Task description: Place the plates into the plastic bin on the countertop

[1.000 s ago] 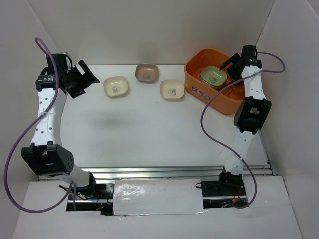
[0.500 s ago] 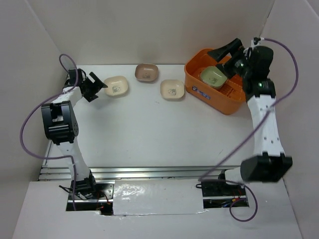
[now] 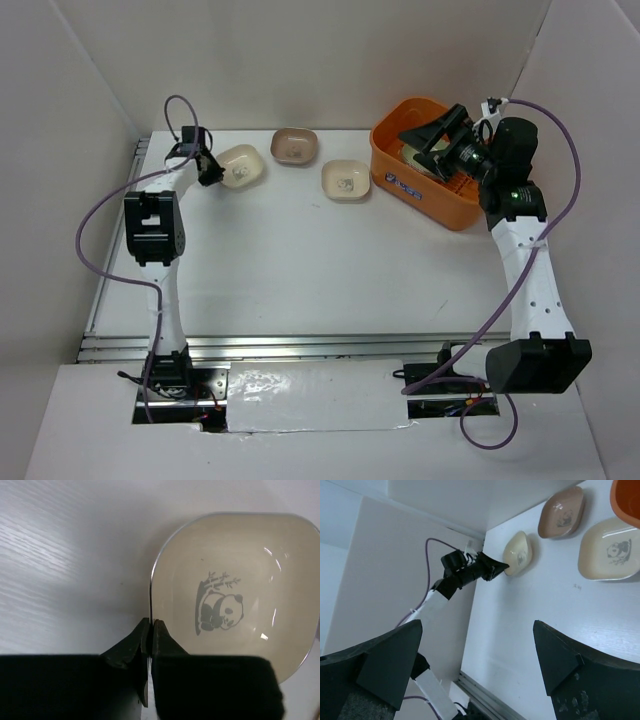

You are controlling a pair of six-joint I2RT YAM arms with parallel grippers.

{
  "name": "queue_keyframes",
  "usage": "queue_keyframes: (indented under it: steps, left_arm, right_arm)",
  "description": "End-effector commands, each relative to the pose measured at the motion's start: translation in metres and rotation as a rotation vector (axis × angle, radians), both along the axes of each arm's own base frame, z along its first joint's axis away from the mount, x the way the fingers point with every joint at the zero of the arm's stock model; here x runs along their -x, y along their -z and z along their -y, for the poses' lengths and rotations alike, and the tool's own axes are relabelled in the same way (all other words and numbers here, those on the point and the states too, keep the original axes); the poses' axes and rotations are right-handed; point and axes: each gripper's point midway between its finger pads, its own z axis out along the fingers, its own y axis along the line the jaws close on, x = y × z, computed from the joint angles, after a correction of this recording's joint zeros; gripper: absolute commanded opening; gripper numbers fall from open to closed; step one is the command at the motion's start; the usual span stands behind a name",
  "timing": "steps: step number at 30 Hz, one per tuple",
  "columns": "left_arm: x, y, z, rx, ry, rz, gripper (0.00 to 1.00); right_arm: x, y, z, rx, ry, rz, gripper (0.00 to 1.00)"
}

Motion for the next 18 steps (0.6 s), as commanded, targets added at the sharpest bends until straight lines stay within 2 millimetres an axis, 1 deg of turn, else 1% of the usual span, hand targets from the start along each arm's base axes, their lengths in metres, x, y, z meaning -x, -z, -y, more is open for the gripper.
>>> queue_keyframes:
  steps: [1, 2, 3, 4, 5, 6, 7, 8, 9, 10, 11, 12, 13, 14, 15, 16, 17, 18]
  left_arm:
    - [0.027, 0.021, -0.008, -0.169, -0.04, -0.159, 0.13]
    - [0.031, 0.024, -0.008, -0.179, -0.04, -0.175, 0.11]
    - [0.033, 0.017, -0.008, -0.185, -0.041, -0.168, 0.0]
    - [0.036, 0.014, -0.009, -0.191, -0.042, -0.167, 0.0]
    - [0.042, 0.015, -0.009, -0.19, -0.04, -0.176, 0.0]
    - [0.044, -0.002, -0.008, -0.191, -0.035, -0.149, 0.0]
    - [0.048, -0.01, -0.007, -0.189, -0.033, -0.142, 0.0]
    - [0.06, -0.012, -0.005, -0.194, -0.028, -0.159, 0.0]
    - [0.067, -0.05, -0.004, -0.197, -0.035, -0.104, 0.0]
    - [0.075, -0.063, 0.013, -0.205, 0.002, -0.089, 0.0]
    - [0.092, -0.065, 0.022, -0.21, 0.027, -0.103, 0.0]
    - [0.104, -0.103, 0.03, -0.21, 0.046, -0.039, 0.0]
    - [0.114, -0.114, 0.049, -0.205, 0.092, -0.018, 0.0]
    - [0.132, -0.108, 0.061, -0.184, 0.134, -0.039, 0.0]
    - [0.148, -0.126, 0.081, -0.169, 0.193, -0.013, 0.0]
    - [0.162, -0.122, 0.093, -0.151, 0.246, -0.033, 0.0]
    - [0.175, -0.129, 0.107, -0.124, 0.302, -0.034, 0.0]
    - [0.188, -0.127, 0.124, -0.116, 0.358, -0.059, 0.0]
  right_arm:
    - [0.014, -0.011, -0.002, 0.057, -0.01, 0.022, 1.0]
    - [0.014, -0.008, -0.002, 0.065, -0.01, 0.01, 1.0]
    - [0.013, -0.004, -0.005, 0.078, -0.019, 0.003, 1.0]
    - [0.012, -0.001, -0.007, 0.08, -0.025, -0.012, 1.0]
    - [0.01, 0.003, -0.006, 0.089, -0.021, -0.018, 1.0]
    - [0.012, 0.006, -0.016, 0.093, -0.048, -0.025, 1.0]
    - [0.01, 0.008, -0.018, 0.097, -0.051, -0.03, 1.0]
    - [0.006, 0.014, -0.021, 0.106, -0.06, -0.04, 1.0]
    - [0.002, 0.018, -0.023, 0.117, -0.057, -0.048, 1.0]
    - [0.003, 0.019, -0.036, 0.129, -0.092, -0.055, 1.0]
    - [0.0, 0.024, -0.045, 0.143, -0.118, -0.068, 1.0]
    - [-0.014, 0.044, -0.052, 0.183, -0.128, -0.114, 1.0]
    - [-0.013, 0.042, -0.071, 0.205, -0.171, -0.118, 1.0]
    - [-0.024, 0.062, -0.083, 0.24, -0.196, -0.16, 1.0]
    - [-0.032, 0.07, -0.091, 0.273, -0.188, -0.171, 1.0]
    - [-0.036, 0.066, -0.101, 0.296, -0.195, -0.158, 1.0]
    - [-0.044, 0.088, -0.12, 0.34, -0.22, -0.194, 1.0]
    - [-0.047, 0.097, -0.127, 0.37, -0.221, -0.217, 1.0]
